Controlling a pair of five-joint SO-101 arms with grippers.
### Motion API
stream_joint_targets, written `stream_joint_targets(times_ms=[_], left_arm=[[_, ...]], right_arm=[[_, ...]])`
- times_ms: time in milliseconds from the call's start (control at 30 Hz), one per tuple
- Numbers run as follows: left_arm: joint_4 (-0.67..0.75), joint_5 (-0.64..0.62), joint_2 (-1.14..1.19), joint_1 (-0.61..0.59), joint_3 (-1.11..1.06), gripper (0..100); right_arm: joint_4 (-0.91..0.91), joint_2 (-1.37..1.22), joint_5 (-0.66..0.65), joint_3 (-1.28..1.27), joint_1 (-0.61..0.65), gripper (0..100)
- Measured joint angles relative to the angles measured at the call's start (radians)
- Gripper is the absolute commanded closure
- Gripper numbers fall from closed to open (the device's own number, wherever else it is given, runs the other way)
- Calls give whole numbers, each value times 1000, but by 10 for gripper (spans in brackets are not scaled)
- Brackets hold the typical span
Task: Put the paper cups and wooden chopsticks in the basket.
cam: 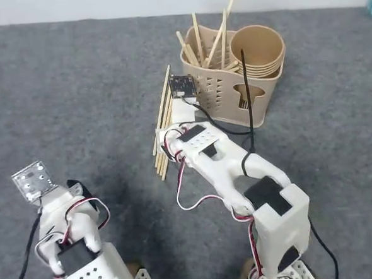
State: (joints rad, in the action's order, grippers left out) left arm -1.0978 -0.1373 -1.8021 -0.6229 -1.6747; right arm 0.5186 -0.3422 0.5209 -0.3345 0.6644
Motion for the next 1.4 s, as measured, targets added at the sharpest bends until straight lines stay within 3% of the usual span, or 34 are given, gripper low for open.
stream_joint_targets(times_ms=[300, 467, 767, 1100, 1300, 1400], left_arm=[[0, 0, 0, 0, 0, 930], [0, 0, 0, 0, 0, 930], [0, 0, 0, -2, 0, 930], [0, 0, 0, -2, 0, 930], [0, 0, 0, 0, 0, 930], [0, 0, 0, -2, 0, 930]], right_arm=[[118, 0, 2, 34, 0, 991], [330, 64, -5, 46, 0, 991], [744, 411, -206, -61, -21, 991], [671, 888, -457, -609, -109, 974], [628, 1051, -621, -743, -183, 793], [624, 1060, -647, -746, -184, 795]])
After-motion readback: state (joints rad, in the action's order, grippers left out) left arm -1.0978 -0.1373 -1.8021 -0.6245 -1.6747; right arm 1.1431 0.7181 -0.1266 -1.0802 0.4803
